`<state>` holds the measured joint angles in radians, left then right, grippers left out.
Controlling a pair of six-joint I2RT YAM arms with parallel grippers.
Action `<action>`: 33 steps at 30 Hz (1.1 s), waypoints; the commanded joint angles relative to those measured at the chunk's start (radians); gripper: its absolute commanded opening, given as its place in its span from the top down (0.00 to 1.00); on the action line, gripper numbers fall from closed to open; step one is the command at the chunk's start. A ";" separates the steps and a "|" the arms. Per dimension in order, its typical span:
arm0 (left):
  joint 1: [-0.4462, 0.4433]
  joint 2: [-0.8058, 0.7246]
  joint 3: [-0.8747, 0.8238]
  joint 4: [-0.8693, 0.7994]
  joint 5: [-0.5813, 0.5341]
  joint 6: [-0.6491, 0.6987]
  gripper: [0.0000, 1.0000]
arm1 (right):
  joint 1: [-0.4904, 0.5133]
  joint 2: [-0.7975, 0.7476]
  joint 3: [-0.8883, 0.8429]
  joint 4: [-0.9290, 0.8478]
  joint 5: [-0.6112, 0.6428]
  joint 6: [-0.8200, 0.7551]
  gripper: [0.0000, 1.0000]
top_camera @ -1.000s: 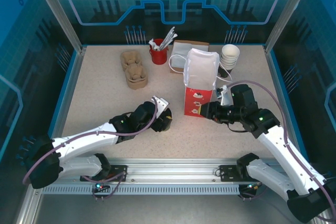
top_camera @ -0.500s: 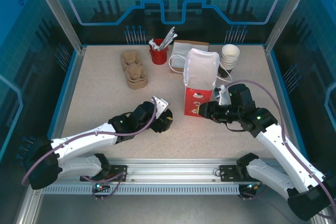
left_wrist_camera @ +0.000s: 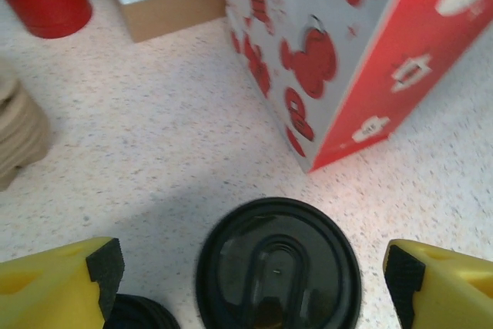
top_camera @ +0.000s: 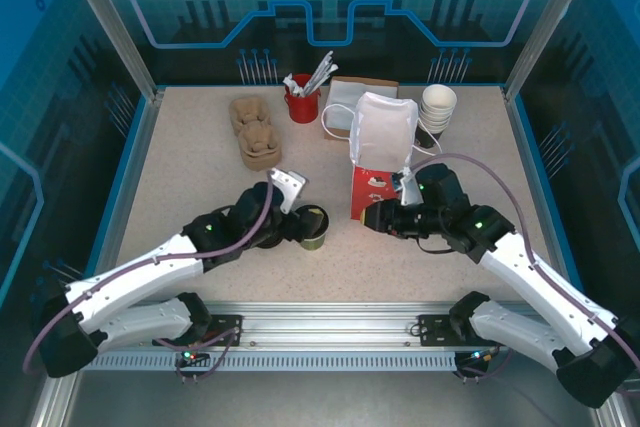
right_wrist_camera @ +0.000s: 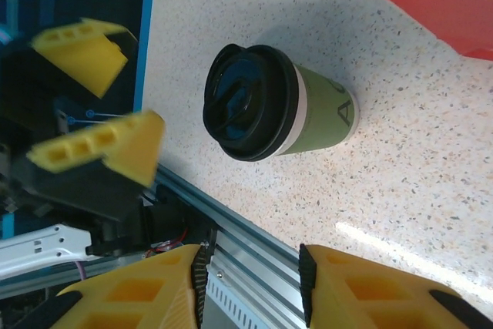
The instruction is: Pack the takeout coffee
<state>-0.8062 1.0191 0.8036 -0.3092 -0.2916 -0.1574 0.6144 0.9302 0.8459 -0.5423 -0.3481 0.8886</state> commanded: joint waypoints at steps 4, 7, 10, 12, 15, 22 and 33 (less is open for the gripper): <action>0.206 -0.035 0.034 -0.132 0.217 -0.225 0.12 | 0.130 0.053 -0.036 0.133 0.128 0.078 0.60; 0.257 -0.022 0.032 -0.142 0.309 -0.233 0.12 | 0.167 0.084 -0.059 0.195 0.176 0.117 0.60; 0.292 0.004 0.031 -0.143 0.394 -0.232 0.12 | 0.189 0.122 -0.078 0.260 0.196 0.156 0.57; 0.316 0.026 0.031 -0.145 0.444 -0.226 0.15 | 0.205 0.152 -0.075 0.285 0.212 0.168 0.55; 0.344 0.059 0.022 -0.135 0.489 -0.214 0.15 | 0.224 0.197 -0.060 0.304 0.231 0.172 0.51; 0.387 0.129 0.004 -0.087 0.598 -0.185 0.14 | 0.241 0.278 -0.041 0.341 0.247 0.177 0.48; 0.391 0.248 -0.008 -0.050 0.677 -0.159 0.20 | 0.244 0.359 -0.012 0.369 0.241 0.163 0.40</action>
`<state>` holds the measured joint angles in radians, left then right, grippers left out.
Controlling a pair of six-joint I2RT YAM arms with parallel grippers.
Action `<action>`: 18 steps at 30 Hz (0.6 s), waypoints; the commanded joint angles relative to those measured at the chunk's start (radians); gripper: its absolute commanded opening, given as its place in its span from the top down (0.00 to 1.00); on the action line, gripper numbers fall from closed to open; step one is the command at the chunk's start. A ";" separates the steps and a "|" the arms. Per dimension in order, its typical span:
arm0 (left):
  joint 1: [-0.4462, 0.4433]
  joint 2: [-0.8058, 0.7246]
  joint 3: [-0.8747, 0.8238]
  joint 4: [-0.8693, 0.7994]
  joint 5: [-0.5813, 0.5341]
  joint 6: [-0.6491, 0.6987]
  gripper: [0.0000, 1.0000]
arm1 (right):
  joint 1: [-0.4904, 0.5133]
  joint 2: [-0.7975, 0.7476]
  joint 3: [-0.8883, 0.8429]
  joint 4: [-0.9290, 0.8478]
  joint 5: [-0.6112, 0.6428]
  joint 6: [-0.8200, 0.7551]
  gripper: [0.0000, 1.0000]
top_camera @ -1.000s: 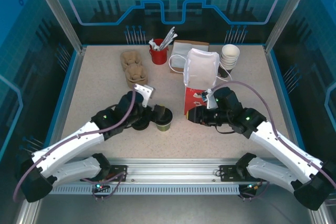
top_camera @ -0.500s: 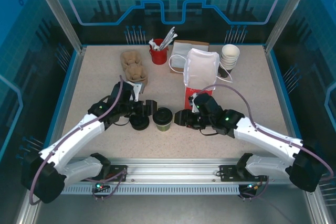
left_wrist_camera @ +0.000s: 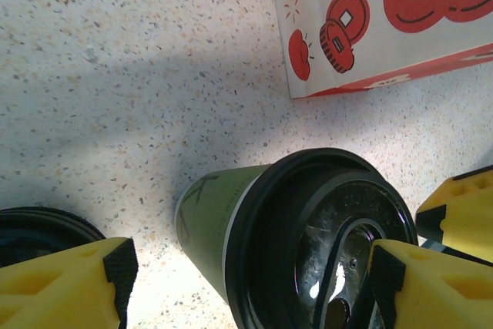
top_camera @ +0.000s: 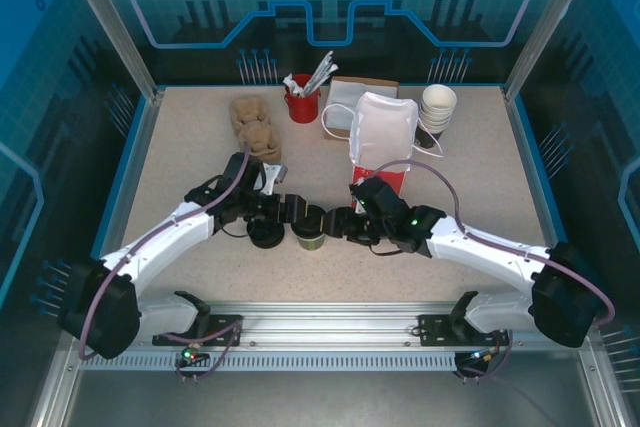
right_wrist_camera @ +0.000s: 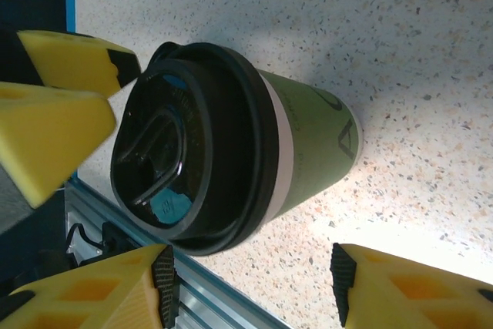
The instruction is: Pack the takeout coffee
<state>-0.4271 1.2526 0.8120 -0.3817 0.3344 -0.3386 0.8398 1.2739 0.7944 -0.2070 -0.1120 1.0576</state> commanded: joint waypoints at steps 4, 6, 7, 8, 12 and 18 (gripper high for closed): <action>0.012 0.033 -0.016 0.028 0.064 0.029 0.24 | 0.018 0.041 0.055 0.039 0.006 -0.011 0.38; 0.012 0.036 -0.018 0.031 0.066 0.031 0.25 | 0.018 0.054 0.060 0.044 0.005 -0.011 0.38; 0.011 0.038 -0.019 0.033 0.067 0.033 0.26 | 0.018 0.061 0.063 0.045 0.004 -0.011 0.38; 0.011 0.041 -0.018 0.033 0.070 0.034 0.27 | 0.018 0.067 0.067 0.047 0.006 -0.011 0.38; 0.012 0.051 -0.017 0.029 0.074 0.039 0.29 | 0.018 0.082 0.072 0.046 0.016 -0.011 0.38; 0.011 0.057 -0.026 0.028 0.082 0.045 0.32 | 0.019 0.095 0.066 0.034 0.044 -0.013 0.41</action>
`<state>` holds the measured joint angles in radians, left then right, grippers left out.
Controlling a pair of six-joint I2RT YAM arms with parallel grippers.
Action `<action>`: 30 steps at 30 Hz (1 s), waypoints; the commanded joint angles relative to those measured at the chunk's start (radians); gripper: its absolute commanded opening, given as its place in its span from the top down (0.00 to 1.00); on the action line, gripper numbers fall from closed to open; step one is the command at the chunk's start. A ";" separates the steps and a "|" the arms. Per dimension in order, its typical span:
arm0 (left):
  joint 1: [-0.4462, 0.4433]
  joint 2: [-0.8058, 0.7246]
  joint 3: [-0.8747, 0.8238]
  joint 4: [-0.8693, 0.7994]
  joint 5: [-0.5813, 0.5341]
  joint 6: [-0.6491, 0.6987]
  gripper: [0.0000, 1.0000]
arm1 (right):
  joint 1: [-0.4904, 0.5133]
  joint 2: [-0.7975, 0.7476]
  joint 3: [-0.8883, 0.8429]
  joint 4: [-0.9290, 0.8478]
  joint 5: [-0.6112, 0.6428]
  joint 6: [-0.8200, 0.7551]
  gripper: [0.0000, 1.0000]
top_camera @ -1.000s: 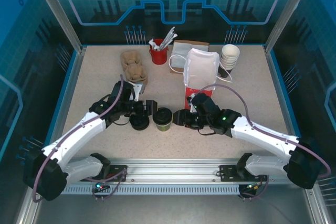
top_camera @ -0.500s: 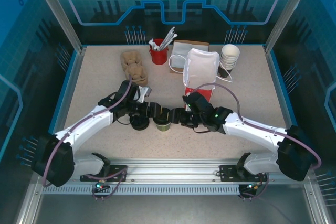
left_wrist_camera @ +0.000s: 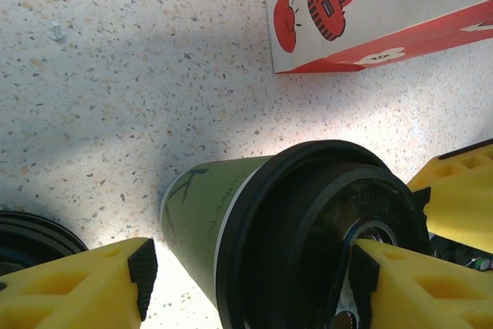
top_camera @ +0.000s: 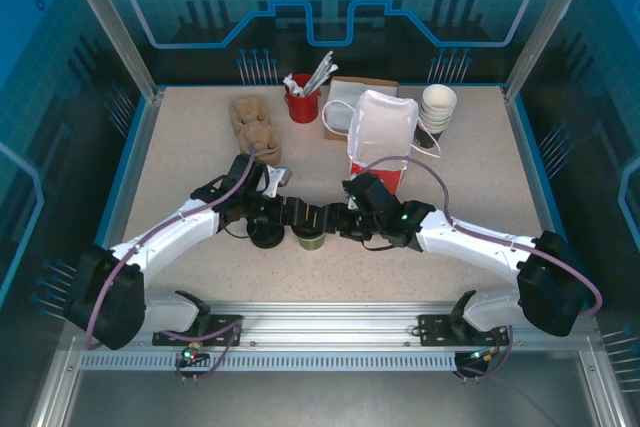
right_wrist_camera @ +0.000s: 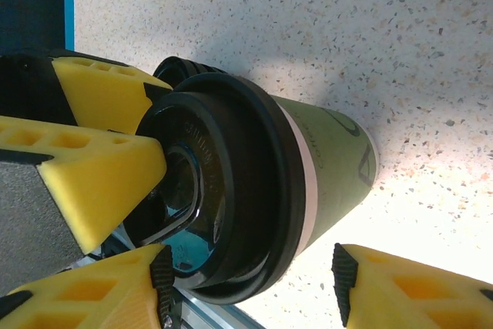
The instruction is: Pack the takeout coffee
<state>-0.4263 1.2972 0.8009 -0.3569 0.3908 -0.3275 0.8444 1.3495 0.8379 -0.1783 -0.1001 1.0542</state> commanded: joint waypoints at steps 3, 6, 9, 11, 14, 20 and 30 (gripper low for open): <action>0.010 0.013 -0.021 0.001 0.025 0.038 0.33 | 0.013 0.036 0.022 -0.002 0.034 -0.010 0.42; 0.010 0.016 -0.022 0.001 0.025 0.038 0.34 | 0.015 0.042 0.018 -0.013 0.045 -0.005 0.43; 0.010 0.017 -0.025 0.001 0.025 0.039 0.34 | 0.018 0.041 0.019 -0.036 0.066 -0.005 0.44; 0.010 0.018 -0.027 0.000 0.025 0.039 0.34 | 0.017 0.040 0.018 -0.048 0.071 -0.009 0.45; 0.011 0.023 -0.026 -0.003 0.020 0.039 0.35 | 0.020 0.034 0.014 -0.052 0.078 -0.010 0.45; 0.011 0.031 -0.038 0.003 0.016 0.023 0.39 | 0.025 0.031 -0.001 -0.059 0.089 -0.010 0.46; 0.009 0.021 -0.096 0.023 0.026 -0.006 0.42 | 0.025 0.023 -0.042 -0.052 0.098 -0.002 0.52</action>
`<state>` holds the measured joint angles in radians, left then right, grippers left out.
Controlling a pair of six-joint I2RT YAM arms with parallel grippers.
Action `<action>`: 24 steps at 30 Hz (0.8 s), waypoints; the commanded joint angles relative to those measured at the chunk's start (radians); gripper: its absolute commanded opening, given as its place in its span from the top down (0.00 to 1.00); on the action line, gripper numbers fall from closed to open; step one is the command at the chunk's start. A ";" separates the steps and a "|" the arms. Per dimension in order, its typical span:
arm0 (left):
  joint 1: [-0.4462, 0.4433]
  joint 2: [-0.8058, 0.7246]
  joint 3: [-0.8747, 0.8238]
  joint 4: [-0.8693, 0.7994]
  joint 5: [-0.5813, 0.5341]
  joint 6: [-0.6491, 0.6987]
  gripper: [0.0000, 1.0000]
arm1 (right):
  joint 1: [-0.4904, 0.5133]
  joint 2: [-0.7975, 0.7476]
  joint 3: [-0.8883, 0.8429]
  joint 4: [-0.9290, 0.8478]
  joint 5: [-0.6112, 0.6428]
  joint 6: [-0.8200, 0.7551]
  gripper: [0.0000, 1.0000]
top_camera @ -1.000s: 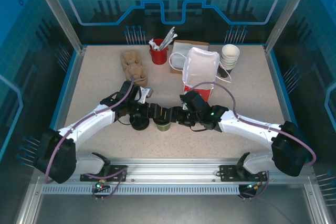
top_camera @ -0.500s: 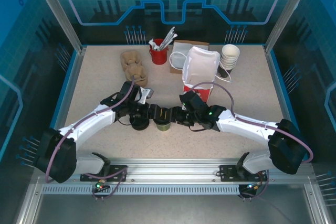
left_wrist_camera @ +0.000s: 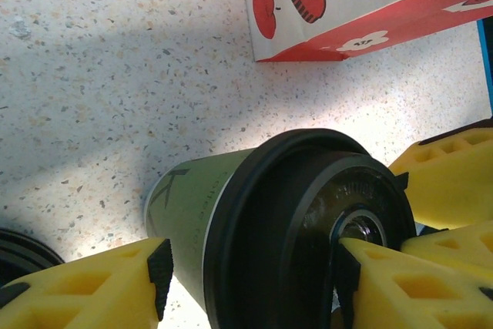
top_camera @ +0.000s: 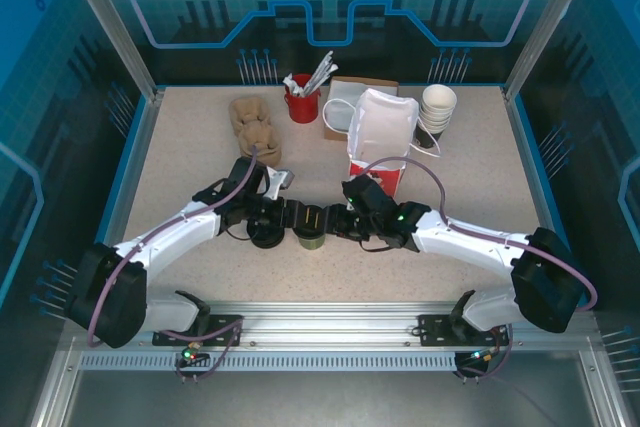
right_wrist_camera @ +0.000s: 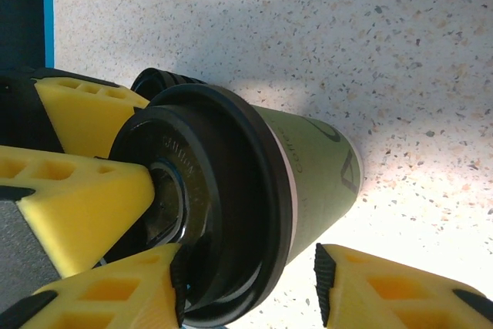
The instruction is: Pack the takeout coffee
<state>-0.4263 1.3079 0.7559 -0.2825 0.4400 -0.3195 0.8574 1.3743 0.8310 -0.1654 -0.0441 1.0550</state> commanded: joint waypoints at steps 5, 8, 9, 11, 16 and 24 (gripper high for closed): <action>0.009 0.002 -0.088 -0.043 -0.039 -0.032 0.42 | 0.013 -0.010 -0.063 -0.057 0.055 0.006 0.52; 0.009 0.001 -0.116 -0.017 -0.039 -0.051 0.42 | 0.014 -0.010 -0.071 -0.061 0.055 0.005 0.52; 0.009 0.002 -0.124 -0.009 -0.038 -0.056 0.42 | 0.013 -0.009 -0.074 -0.062 0.055 0.005 0.52; 0.009 0.002 -0.133 -0.004 -0.039 -0.062 0.42 | 0.013 -0.015 -0.084 -0.060 0.058 0.007 0.52; 0.010 -0.007 -0.147 -0.003 -0.055 -0.066 0.42 | 0.013 -0.021 -0.096 -0.065 0.067 0.009 0.52; 0.009 -0.001 -0.206 0.053 -0.058 -0.084 0.42 | 0.012 -0.017 -0.086 -0.074 0.067 0.001 0.52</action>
<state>-0.4232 1.2655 0.6266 -0.1005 0.4728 -0.3958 0.8597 1.3464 0.7738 -0.1131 -0.0254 1.0584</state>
